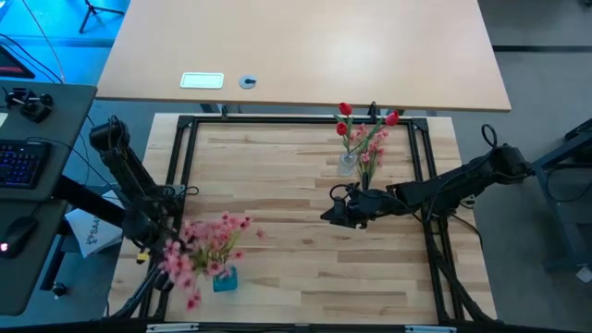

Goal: Sort flowers into vase by color
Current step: Put the left pink flower into the blue vase

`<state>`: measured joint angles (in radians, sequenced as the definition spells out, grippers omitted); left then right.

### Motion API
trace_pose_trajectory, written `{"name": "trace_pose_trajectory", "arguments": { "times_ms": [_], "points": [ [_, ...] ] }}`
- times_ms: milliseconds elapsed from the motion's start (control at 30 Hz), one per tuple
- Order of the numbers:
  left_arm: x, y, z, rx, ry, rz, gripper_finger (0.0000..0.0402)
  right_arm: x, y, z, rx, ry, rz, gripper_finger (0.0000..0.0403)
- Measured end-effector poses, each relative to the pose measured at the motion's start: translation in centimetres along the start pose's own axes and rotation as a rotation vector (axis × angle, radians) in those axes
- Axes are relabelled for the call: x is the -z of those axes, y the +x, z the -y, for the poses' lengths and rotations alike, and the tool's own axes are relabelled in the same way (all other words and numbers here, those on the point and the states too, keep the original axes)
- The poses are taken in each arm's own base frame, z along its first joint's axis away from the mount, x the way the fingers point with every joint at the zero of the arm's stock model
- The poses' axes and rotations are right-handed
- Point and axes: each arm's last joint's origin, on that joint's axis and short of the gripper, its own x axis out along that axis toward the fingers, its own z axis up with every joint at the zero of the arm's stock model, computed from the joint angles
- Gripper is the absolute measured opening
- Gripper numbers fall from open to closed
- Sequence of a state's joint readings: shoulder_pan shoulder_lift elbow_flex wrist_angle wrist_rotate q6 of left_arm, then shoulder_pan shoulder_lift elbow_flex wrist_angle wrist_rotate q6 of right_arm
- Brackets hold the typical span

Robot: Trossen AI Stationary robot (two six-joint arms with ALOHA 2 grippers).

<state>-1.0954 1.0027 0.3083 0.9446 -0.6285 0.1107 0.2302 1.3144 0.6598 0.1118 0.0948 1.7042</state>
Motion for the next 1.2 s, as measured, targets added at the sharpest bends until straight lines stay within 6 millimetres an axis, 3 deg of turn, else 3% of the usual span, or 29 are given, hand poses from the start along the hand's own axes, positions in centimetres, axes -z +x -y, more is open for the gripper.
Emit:
{"name": "trace_pose_trajectory", "arguments": {
  "times_ms": [500, 700, 833, 1067, 1200],
  "points": [
    [1.2, -0.1, 0.3, 0.068, -0.078, -0.105, 0.0000, 0.0, 0.0, 0.0, 0.000, -0.002, 0.012, 0.0284],
    [1.3, -0.1, 0.1, -0.001, -0.110, -0.113, 0.0006, -0.1, 0.0, 0.0, 0.000, -0.002, 0.015, 0.0284],
    [1.3, -0.1, 0.0, -0.035, -0.160, -0.116, 0.0038, -0.1, 0.0, 0.0, 0.000, -0.002, 0.015, 0.0284],
    [1.3, -0.1, 0.0, -0.040, -0.252, -0.113, 0.0129, -0.1, 0.0, 0.0, 0.000, -0.002, 0.015, 0.0284],
    [1.2, -0.1, 0.2, 0.030, -0.327, -0.114, 0.0176, -0.1, 0.0, 0.0, 0.000, -0.002, 0.015, 0.0284]
  ]
}}
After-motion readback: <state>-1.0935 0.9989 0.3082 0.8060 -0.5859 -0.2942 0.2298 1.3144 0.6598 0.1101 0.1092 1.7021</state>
